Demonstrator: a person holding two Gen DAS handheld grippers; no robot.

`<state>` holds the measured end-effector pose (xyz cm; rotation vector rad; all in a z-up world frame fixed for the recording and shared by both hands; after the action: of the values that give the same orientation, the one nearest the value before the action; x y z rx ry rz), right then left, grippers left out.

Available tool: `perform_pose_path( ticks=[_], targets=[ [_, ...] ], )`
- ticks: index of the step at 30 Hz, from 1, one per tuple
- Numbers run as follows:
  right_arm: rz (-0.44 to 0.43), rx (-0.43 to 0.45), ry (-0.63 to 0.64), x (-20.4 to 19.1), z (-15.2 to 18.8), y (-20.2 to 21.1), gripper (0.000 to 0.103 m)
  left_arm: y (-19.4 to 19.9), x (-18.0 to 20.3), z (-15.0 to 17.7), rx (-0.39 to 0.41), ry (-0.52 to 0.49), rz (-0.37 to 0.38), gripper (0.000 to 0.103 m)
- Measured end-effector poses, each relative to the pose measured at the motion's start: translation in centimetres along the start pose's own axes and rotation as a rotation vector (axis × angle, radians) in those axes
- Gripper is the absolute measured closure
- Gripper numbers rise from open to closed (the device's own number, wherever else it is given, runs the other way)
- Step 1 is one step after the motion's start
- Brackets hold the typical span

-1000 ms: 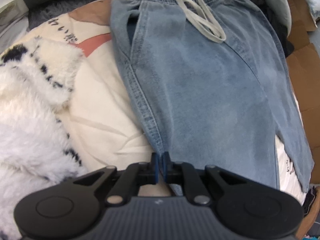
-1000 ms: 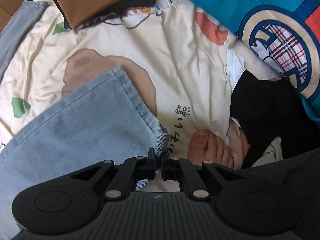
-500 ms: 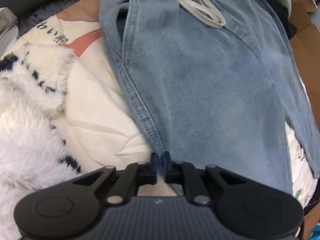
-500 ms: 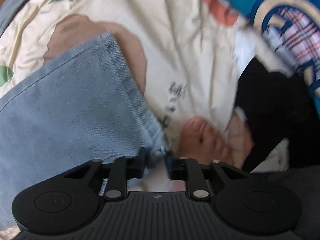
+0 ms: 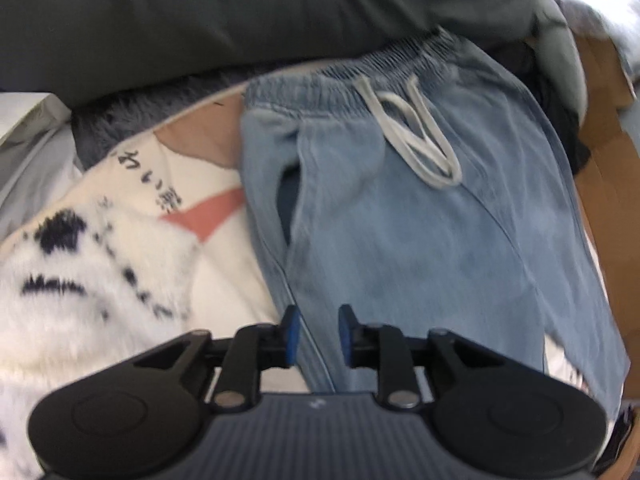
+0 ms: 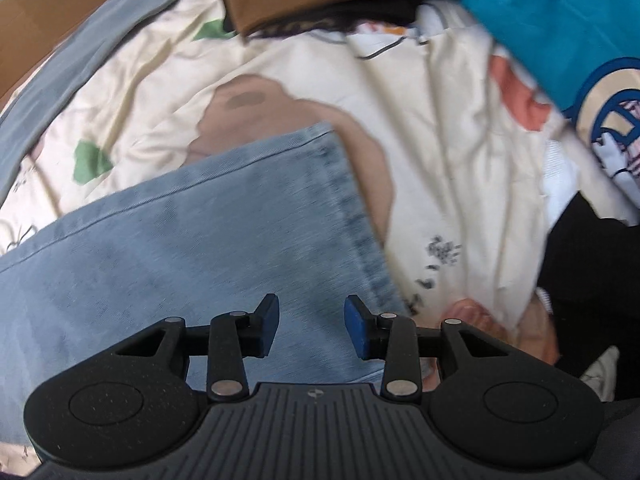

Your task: Fold clothes

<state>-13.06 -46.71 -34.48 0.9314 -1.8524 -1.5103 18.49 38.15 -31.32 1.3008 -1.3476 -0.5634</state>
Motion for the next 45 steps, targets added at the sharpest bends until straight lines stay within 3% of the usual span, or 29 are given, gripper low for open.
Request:
perform_pose_path(
  ticks=[11,14,19,23,26,31,36,40,45],
  targets=[
    [-0.041,-0.044,0.1,-3.3,2.0,-1.1,0.06,-5.4,-2.2,-1.7,-0.007,0.043,-0.029,0.074],
    [-0.05,-0.045,0.115,-3.6,2.0,-1.2,0.06,-6.4,-2.6,-1.6,-0.014,0.037,-0.043,0.061],
    [-0.062,-0.042,0.121,-4.0,1.9,-1.5,0.06,-6.9,-3.0,-1.5,0.007,0.039,-0.025,0.057],
    [-0.066,-0.03,0.119,-4.1,1.6,-1.7,0.06,-6.6,-2.9,-1.4,0.015,0.022,-0.014,0.084],
    [-0.062,-0.006,0.114,-3.8,0.8,-1.7,0.06,-5.5,-2.7,-1.7,0.015,0.015,-0.027,0.091],
    [-0.044,0.04,0.089,-2.4,-1.7,-1.7,0.06,-4.3,-2.6,-2.0,0.039,-0.036,-0.092,0.096],
    [-0.021,0.072,0.07,-0.6,-4.0,-2.4,0.059,-4.4,-2.8,-1.9,0.019,-0.052,-0.101,0.096],
    [-0.025,0.086,0.038,0.4,-4.9,-3.0,0.057,-3.5,-2.2,-2.2,0.006,-0.052,-0.128,0.09],
    [-0.091,0.106,0.071,-0.9,-4.9,-3.3,0.057,-1.3,0.5,-3.2,0.081,-0.144,-0.161,0.091]
  ],
)
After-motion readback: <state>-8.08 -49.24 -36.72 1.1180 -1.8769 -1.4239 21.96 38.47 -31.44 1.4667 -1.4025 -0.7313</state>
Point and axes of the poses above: each gripper's, at about its wrist camera, not at the fingertips, and y roughly against the way its jaws point, x to its right, z to its underside, the point moved 3 cm from there along -y, roughly the way its jaws point, and after that the axes turned 5 degrees about z, right-handed, at the moved point
